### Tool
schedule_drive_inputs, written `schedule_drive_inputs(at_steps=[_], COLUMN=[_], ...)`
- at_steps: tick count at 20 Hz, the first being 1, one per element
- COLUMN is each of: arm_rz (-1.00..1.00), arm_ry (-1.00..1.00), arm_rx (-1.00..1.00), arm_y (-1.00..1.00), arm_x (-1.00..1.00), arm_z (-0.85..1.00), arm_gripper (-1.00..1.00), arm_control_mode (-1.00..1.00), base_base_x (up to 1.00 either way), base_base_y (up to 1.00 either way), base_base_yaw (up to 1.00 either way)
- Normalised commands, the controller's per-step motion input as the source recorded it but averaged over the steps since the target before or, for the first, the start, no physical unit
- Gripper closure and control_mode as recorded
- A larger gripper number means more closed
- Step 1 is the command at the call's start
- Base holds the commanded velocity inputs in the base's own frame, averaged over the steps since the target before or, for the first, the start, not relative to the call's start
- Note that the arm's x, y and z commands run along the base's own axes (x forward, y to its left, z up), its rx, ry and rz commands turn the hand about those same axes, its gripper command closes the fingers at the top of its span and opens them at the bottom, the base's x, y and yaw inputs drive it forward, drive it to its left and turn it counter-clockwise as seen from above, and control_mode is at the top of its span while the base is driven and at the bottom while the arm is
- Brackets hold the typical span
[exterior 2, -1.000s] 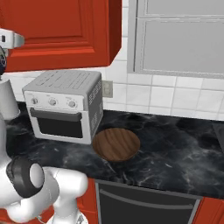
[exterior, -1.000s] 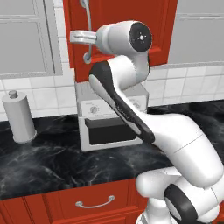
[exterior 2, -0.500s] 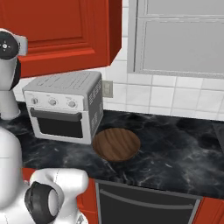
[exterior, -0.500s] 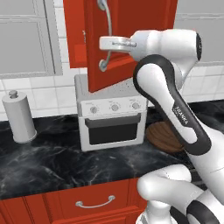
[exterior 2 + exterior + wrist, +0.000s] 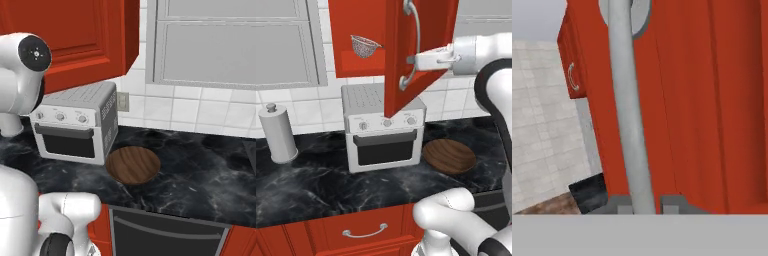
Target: Open the cabinet and setup a tea strainer by placing it in the bowl upright.
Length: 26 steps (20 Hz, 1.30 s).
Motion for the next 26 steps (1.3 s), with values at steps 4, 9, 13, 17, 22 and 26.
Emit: schedule_drive_inputs(at_steps=[4, 9, 13, 17, 22, 26], arm_rz=[-0.01, -0.08, 0.0, -0.06, -0.23, -0.28], arm_ry=[-0.29, 0.03, 0.0, 0.0, 0.04, 0.14], arm_rx=[-0.53, -0.19, -0.01, 0.0, -0.04, -0.23], arm_y=[-0.64, -0.54, -0.01, 0.0, -0.09, 0.13], arm_x=[-0.68, -0.21, 0.0, -0.2, -0.72, -0.7], arm_z=[0.0, 0.15, -0.02, 0.02, 0.08, 0.18], arm_gripper=[1.0, 1.0, -1.0, -1.0, -1.0, -1.0], arm_control_mode=[-1.0, -1.0, -1.0, -1.0, -1.0, -1.0], base_base_x=[0.0, 0.0, 0.0, 0.0, 0.0, 0.0], base_base_y=[0.0, 0.0, 0.0, 0.0, 0.0, 0.0], base_base_yaw=[0.0, 0.0, 0.0, 0.0, 0.0, 0.0])
